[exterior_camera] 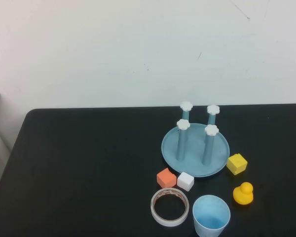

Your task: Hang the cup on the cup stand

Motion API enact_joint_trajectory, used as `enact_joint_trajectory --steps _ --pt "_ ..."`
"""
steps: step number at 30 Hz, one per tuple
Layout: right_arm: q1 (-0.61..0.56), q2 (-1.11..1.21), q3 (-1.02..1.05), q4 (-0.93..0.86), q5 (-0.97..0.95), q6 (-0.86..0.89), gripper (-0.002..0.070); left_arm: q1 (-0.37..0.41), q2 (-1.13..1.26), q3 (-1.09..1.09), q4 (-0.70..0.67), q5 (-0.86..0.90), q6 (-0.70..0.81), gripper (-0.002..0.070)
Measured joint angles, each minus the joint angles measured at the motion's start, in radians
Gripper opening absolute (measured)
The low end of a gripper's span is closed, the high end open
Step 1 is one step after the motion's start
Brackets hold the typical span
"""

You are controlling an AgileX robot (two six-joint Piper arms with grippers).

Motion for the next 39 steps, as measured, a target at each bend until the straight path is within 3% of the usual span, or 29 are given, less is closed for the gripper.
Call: enact_joint_trajectory --steps 31,34,36,39 --pt "0.0 0.0 0.0 0.0 0.0 0.0 -0.0001 0.0 0.0 0.0 -0.011 0.0 0.002 -0.0002" --pt "0.0 0.0 0.0 0.0 0.0 0.0 -0.0001 0.0 0.0 0.0 -0.11 -0.005 -0.031 -0.0002" --pt "0.0 0.0 0.0 0.0 0.0 0.0 -0.0001 0.0 0.0 0.0 -0.263 -0.014 -0.104 -0.0002" --pt "0.0 0.0 0.0 0.0 0.0 0.0 -0.0001 0.0 0.0 0.002 -0.602 -0.014 -0.252 -0.0002"
